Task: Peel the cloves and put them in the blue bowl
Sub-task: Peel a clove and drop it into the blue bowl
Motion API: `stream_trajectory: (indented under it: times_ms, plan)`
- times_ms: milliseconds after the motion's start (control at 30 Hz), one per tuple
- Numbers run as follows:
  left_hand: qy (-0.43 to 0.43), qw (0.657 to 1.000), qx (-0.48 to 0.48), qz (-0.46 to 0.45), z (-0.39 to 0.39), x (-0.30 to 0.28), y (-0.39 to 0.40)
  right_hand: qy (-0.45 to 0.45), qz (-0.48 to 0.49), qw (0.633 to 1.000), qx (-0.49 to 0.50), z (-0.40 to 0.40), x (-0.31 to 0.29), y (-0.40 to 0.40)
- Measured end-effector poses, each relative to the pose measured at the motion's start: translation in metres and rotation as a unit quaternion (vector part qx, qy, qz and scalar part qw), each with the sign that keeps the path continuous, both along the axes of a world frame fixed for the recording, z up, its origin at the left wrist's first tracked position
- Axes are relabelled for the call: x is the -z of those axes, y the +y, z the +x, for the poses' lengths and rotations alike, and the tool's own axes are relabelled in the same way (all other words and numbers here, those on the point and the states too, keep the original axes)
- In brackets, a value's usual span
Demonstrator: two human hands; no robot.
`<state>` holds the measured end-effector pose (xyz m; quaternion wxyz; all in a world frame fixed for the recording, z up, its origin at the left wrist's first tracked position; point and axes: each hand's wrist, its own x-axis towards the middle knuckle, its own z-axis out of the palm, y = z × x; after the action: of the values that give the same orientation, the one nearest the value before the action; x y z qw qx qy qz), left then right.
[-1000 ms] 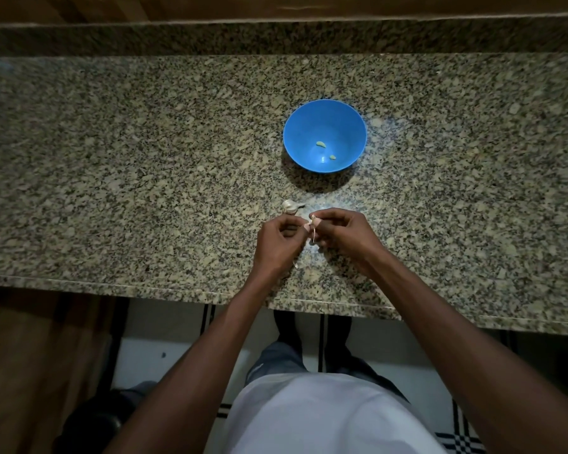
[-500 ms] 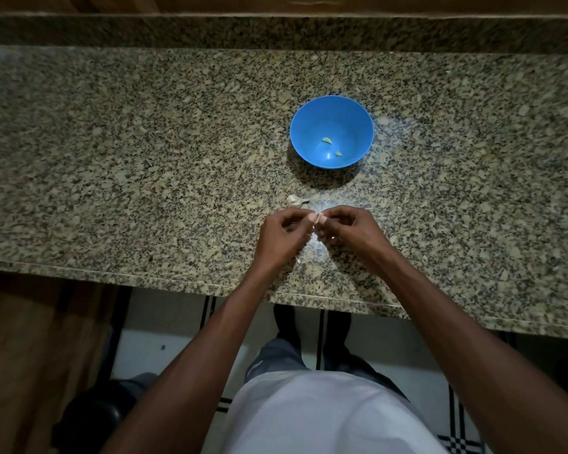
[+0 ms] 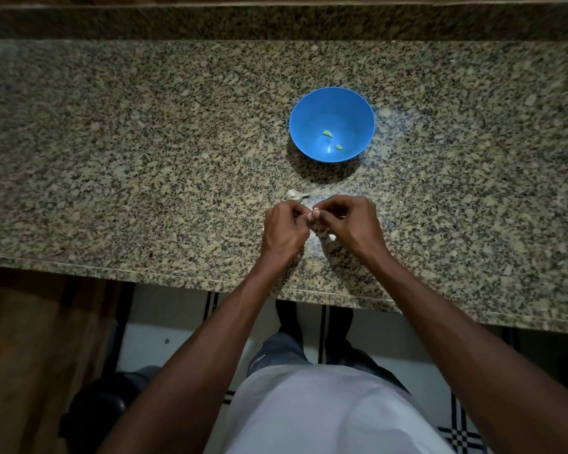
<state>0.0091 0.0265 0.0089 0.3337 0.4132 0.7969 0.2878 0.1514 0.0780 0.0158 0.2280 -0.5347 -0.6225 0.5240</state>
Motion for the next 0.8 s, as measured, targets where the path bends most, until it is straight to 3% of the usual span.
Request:
stream_trajectory:
  times_ms: [233,367,600,800]
  plan:
    - [-0.076,0.991,-0.101,-0.031,0.006,-0.003,0.004,0.039,0.012,0.996,0.083,-0.007,0.007,-0.014]
    - [-0.106,0.993,-0.049,-0.014,-0.001,-0.005,-0.003,0.082,-0.067,0.991,0.086,0.0,0.015,-0.01]
    - [-0.062,0.997,0.025,0.024,-0.015,-0.004,-0.014,0.162,-0.24,0.954,0.073,0.007,0.014,-0.003]
    - [-0.116,0.991,0.017,0.071,-0.014,-0.005,-0.014,0.185,-0.278,0.94,0.067,0.007,0.01,0.001]
